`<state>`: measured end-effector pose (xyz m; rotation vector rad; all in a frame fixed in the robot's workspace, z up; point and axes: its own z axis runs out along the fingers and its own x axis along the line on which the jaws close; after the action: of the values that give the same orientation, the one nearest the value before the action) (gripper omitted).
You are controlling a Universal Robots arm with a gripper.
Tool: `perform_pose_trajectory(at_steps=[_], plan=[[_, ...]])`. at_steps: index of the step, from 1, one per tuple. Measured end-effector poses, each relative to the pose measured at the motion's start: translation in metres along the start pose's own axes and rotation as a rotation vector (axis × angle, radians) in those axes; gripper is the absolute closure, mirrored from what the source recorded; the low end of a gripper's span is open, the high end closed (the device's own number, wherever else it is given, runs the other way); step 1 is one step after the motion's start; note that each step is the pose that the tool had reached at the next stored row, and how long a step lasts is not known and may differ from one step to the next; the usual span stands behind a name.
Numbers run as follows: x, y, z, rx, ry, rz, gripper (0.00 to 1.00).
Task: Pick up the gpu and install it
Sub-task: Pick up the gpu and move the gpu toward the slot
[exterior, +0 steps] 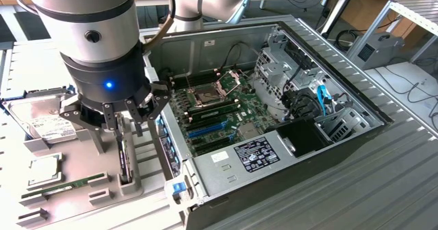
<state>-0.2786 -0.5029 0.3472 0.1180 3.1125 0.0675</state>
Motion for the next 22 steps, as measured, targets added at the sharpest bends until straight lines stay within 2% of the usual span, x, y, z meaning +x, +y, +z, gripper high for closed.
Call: perform_pose_trajectory(at_steps=[22], plan=[[0.0001,-0.0002,0.0041,0.0,0.0,0.0,0.64]])
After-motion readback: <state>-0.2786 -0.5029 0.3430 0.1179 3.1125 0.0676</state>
